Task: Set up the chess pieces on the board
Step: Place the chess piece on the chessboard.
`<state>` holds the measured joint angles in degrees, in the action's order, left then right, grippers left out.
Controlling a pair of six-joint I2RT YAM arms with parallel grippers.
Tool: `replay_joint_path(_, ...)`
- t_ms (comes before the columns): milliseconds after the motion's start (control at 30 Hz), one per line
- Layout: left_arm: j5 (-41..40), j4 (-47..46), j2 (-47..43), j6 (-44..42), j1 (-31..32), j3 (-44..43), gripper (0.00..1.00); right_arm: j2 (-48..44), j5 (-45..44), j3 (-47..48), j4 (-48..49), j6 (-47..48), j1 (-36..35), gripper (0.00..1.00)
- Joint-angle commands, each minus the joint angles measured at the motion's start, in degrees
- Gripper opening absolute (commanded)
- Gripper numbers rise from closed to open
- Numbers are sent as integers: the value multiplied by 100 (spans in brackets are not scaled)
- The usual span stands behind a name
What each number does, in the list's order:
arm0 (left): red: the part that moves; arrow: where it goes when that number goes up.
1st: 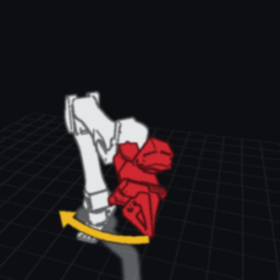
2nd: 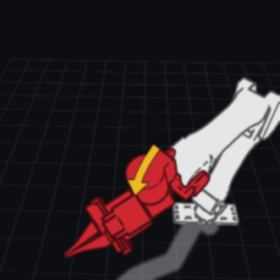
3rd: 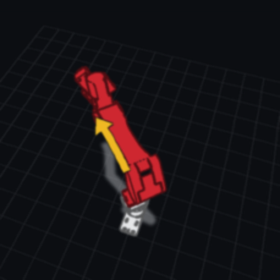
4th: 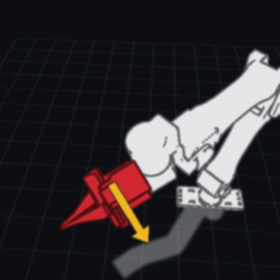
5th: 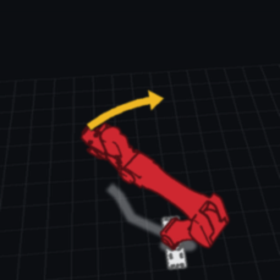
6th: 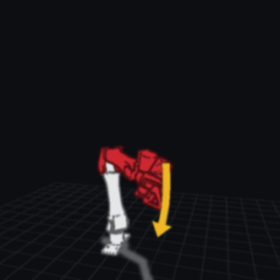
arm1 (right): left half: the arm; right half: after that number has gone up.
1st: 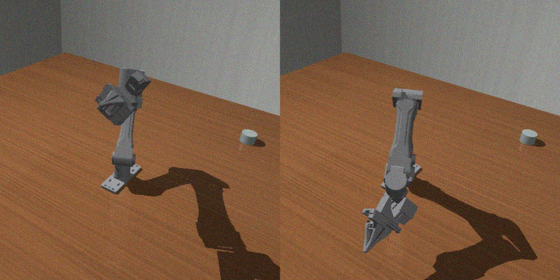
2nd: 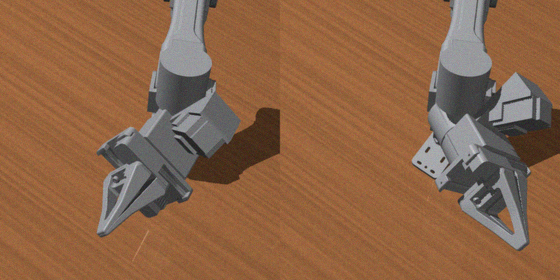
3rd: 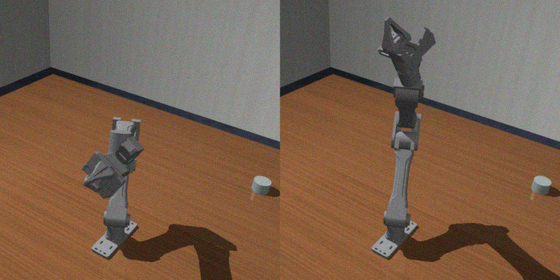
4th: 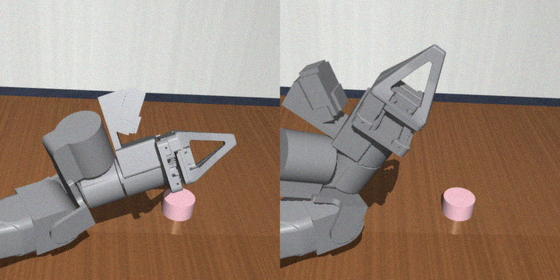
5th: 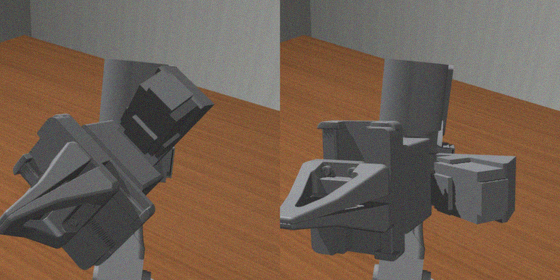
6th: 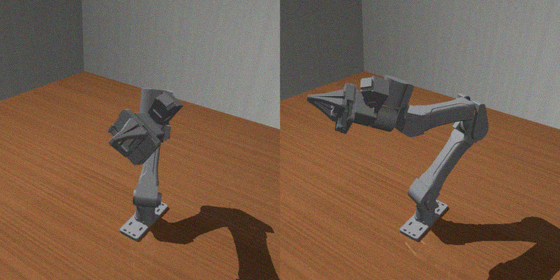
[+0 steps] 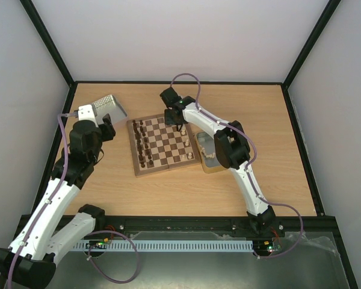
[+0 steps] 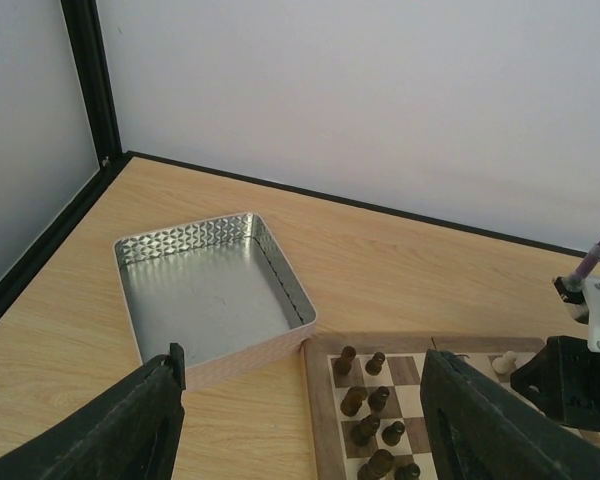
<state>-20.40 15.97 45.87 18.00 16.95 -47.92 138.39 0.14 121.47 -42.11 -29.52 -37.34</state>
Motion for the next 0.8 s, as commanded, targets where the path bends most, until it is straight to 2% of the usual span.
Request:
replay_joint_path(0,21,-121,34,-78,-28,55,67,175,30,184,-54,73,-1,12)
replay_joint_path(333,66,-116,57,-86,-25,55,67,-147,100,184,-7,143,-10,27)
replay_joint_path(533,89,-120,54,-74,-30,55,68,-647,0,77,-29,150,-10,29)
replay_joint_path(633,113,-129,45,-69,-34,61,68,-1132,-207,-311,145,139,-10,29)
replay_joint_path(767,173,-138,60,-76,-39,64,68,-2069,-623,-1328,602,69,35,29)
